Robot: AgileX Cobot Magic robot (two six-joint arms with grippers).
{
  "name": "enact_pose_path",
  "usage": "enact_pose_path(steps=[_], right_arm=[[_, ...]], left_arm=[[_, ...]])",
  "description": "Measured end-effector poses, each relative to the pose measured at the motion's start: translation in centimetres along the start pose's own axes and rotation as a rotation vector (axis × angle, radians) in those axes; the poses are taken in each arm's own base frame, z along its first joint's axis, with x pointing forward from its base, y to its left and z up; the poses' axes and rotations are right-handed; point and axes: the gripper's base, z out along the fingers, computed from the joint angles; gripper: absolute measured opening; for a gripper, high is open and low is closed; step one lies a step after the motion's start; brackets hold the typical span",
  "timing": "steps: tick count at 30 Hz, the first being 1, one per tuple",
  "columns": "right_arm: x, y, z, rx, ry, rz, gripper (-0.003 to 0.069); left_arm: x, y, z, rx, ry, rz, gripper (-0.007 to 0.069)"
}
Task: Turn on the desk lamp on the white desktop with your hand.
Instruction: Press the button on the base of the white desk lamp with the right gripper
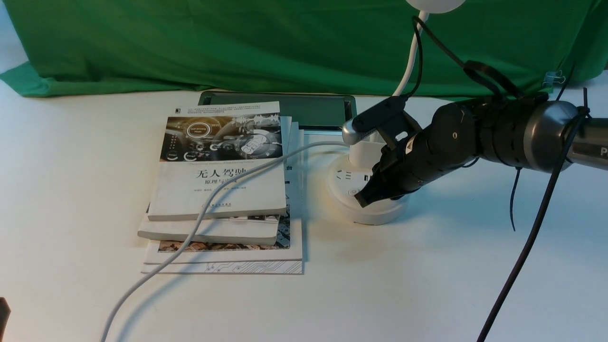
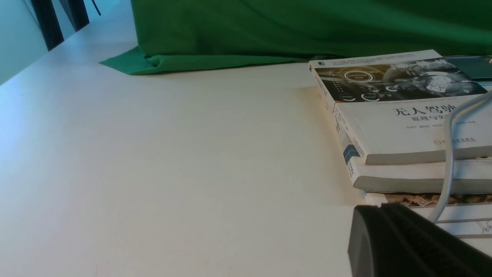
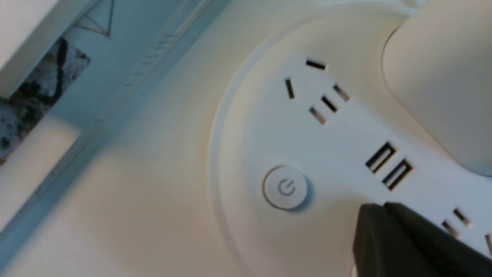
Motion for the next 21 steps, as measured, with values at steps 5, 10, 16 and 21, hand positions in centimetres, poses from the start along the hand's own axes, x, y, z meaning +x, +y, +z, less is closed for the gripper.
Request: enact_pose_path(steps=[5, 10, 16, 21], right_arm=[[0.0, -0.1, -0.5, 0.008, 0.007, -0.021, 0.004], [0.1, -0.2, -1.0, 0.01, 0.02, -0.017, 0.004], [0.2, -0.1, -1.0, 0.007, 0.029, -0.015, 0.004], [0.2, -0.2, -1.0, 0.008, 0.03, -0.015, 0.004]], left_arm=[[0.0, 0.0, 0.0, 0.0, 0.0, 0.0, 0.0021], [0.0, 0.0, 0.0, 0.0, 0.0, 0.0, 0.0021], [0.0, 0.0, 0.0, 0.0, 0.0, 0.0, 0.0021], [0.0, 0.0, 0.0, 0.0, 0.0, 0.0, 0.0021]])
